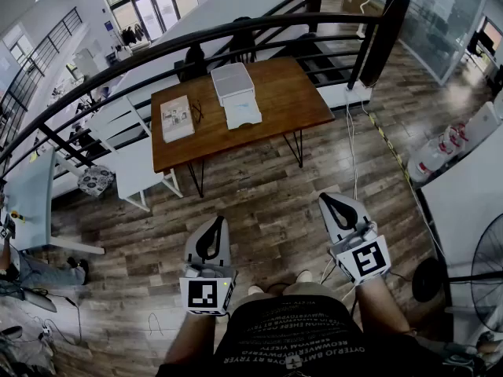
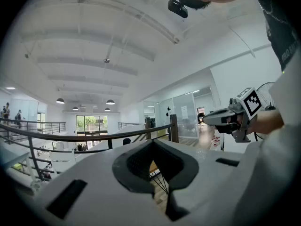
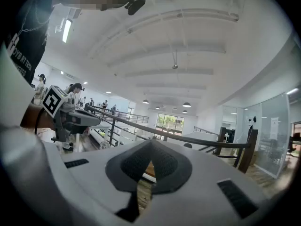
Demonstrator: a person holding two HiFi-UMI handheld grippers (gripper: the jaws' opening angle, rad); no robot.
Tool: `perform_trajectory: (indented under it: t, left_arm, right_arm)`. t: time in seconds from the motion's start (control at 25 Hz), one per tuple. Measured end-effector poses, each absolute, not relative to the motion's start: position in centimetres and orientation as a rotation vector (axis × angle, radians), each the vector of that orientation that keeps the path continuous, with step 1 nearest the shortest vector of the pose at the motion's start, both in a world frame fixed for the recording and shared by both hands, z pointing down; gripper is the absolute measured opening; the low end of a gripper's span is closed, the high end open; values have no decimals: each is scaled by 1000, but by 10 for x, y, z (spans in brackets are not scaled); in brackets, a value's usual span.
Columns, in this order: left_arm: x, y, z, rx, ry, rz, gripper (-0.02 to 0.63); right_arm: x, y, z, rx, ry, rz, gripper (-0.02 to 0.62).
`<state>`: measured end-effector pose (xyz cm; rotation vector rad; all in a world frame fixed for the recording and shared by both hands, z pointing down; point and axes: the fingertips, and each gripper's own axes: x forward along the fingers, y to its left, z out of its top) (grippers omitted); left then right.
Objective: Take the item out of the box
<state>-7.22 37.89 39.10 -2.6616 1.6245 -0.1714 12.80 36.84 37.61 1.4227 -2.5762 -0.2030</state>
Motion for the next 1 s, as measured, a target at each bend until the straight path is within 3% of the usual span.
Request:
perform_trajectory:
  t: [0.68, 1.0]
  left_arm:
    - [32, 365, 388, -2552, 1768, -215, 6]
    - [50, 374, 392, -2526, 1812, -264, 6]
  right_arm:
    - [221, 337, 383, 1268, -2716, -190, -3]
    - [242, 333, 400, 1246, -2740, -99, 61]
